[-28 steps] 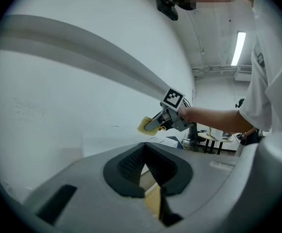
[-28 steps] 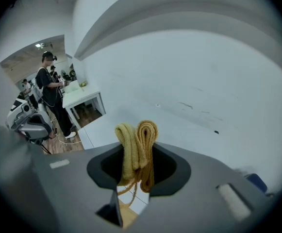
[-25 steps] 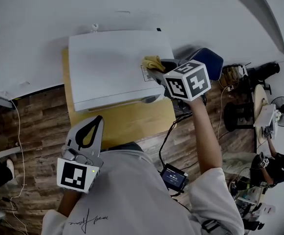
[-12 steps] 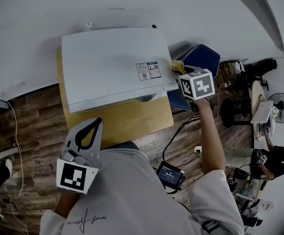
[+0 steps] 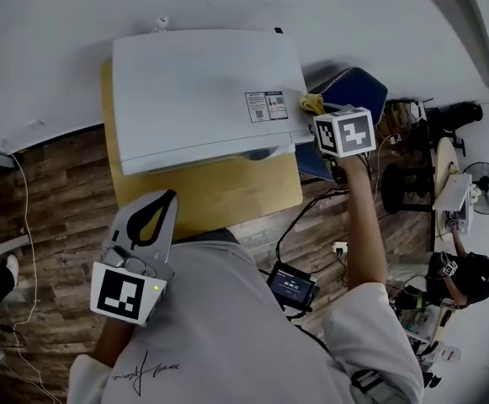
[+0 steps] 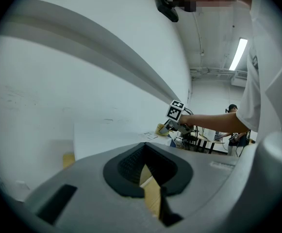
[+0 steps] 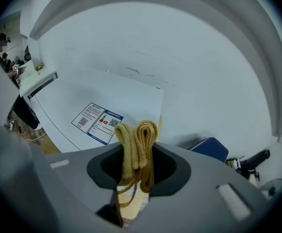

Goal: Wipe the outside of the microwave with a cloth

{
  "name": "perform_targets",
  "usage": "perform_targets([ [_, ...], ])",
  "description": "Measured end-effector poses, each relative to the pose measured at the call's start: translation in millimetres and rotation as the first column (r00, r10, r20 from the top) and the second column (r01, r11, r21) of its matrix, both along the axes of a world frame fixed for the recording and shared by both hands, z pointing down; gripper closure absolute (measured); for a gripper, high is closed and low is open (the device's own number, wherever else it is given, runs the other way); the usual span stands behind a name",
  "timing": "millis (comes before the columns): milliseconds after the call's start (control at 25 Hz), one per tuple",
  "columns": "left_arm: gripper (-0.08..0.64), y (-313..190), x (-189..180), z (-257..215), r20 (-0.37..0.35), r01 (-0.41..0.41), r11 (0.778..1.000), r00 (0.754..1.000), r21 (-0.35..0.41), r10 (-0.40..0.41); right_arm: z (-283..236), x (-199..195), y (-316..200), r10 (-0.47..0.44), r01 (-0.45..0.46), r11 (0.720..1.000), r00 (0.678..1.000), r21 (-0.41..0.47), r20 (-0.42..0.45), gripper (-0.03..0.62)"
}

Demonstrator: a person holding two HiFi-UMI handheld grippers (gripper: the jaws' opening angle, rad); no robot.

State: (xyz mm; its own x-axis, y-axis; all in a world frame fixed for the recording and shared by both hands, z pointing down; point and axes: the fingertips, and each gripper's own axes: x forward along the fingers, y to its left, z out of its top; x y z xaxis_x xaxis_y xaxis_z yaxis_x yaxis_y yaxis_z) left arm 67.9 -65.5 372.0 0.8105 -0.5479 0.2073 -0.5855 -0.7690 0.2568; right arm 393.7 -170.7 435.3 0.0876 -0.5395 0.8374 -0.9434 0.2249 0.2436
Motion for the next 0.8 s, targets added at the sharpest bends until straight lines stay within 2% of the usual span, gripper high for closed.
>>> perform_targets([
  [400,0.561,3,-17,10,0.007,0.005,1.000,1.000,-0.013,-0.005,0,-29,0,-0.022,0.022,1.000,1.000,0.002,0.009,0.471],
  [800,0.561,14,-21,7,-0.005,0.016,1.000,1.000,0.003,-0.016,1,-59,4,-0.049,0.050,0.998,0.998,0.033,-0.031,0.471],
])
